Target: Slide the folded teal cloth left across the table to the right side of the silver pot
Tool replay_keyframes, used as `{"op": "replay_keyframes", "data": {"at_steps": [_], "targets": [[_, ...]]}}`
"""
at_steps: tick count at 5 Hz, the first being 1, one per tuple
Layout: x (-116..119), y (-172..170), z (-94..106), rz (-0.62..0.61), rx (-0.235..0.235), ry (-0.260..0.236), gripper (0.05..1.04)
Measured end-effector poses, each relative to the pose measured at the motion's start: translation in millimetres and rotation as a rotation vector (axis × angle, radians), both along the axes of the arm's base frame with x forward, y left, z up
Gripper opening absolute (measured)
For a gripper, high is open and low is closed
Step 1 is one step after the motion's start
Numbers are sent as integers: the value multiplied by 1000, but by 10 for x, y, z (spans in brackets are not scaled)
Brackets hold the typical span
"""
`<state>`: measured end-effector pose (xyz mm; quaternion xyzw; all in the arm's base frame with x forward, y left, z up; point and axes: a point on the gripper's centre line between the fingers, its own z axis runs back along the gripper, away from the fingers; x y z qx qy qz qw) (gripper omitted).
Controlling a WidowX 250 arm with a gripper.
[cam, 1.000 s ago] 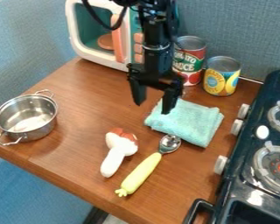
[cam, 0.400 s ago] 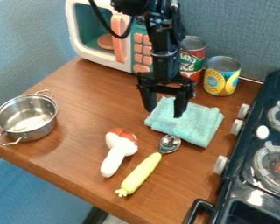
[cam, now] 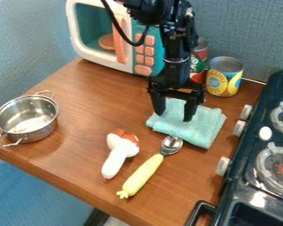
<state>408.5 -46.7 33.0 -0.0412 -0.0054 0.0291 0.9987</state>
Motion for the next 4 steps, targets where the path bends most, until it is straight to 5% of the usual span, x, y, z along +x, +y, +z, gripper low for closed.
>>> {"op": "replay_keyframes", "data": {"at_steps": [1,4], "targets": [[10,186,-117,52,125,35,1001],[113,904,-125,204,273,30,1001]]}}
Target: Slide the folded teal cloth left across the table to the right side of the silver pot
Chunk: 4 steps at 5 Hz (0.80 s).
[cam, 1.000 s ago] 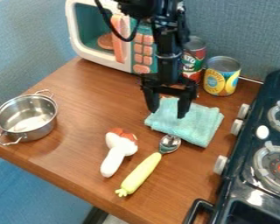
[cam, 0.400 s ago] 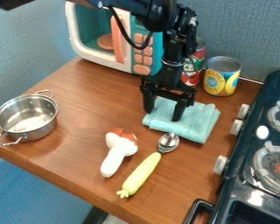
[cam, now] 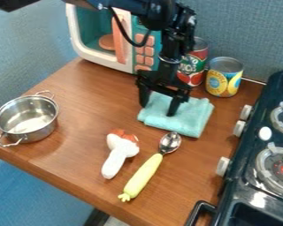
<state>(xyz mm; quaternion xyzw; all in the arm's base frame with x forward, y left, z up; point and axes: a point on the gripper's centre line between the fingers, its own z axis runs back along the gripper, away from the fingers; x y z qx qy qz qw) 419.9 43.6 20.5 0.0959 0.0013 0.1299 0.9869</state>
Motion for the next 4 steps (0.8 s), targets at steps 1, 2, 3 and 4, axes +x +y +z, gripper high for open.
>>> {"op": "replay_keyframes", "data": {"at_steps": [1,2,3,4], "targets": [[-164,543,31,90,58,35,1001],[-310,876,58,142,87,84,1001],[-451,1195,76,193,104,115,1001],[-473,1180,67,185,81,94,1001]]}}
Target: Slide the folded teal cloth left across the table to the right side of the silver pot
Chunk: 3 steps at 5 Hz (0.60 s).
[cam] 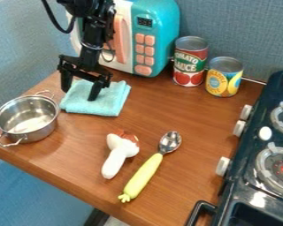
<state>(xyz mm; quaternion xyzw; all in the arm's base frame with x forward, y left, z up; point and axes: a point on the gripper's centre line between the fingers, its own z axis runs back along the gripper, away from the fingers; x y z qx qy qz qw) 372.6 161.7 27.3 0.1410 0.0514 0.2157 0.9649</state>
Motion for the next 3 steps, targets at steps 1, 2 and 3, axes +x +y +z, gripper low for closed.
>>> {"op": "replay_keyframes", "data": {"at_steps": [1,2,3], "targets": [[-82,-211,146,-44,-91,-104,1001],[-92,-376,394,-81,-153,-205,1001],[-151,-537,438,-127,-198,-190,1001]]}}
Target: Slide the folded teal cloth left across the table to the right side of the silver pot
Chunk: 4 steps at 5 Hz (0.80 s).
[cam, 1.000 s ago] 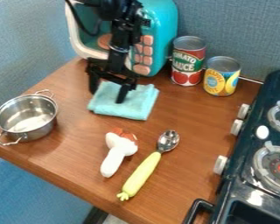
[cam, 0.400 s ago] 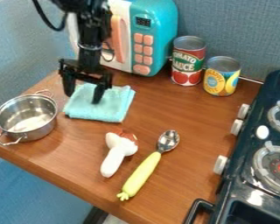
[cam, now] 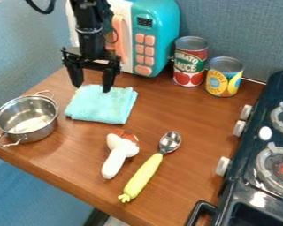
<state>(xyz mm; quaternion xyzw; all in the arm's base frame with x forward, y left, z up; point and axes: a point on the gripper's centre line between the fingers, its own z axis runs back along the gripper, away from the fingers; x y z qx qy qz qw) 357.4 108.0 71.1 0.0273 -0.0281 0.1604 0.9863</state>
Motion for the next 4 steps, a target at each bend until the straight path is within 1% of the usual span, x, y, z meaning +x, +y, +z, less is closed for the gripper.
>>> {"op": "replay_keyframes", "data": {"at_steps": [1,2,3,4], "targets": [[-40,-281,-30,-117,-19,59,1001],[-47,-599,-65,-226,-77,77,1001],[-54,-1013,-64,-325,-80,105,1001],[-98,-1241,4,-365,-75,104,1001]]}}
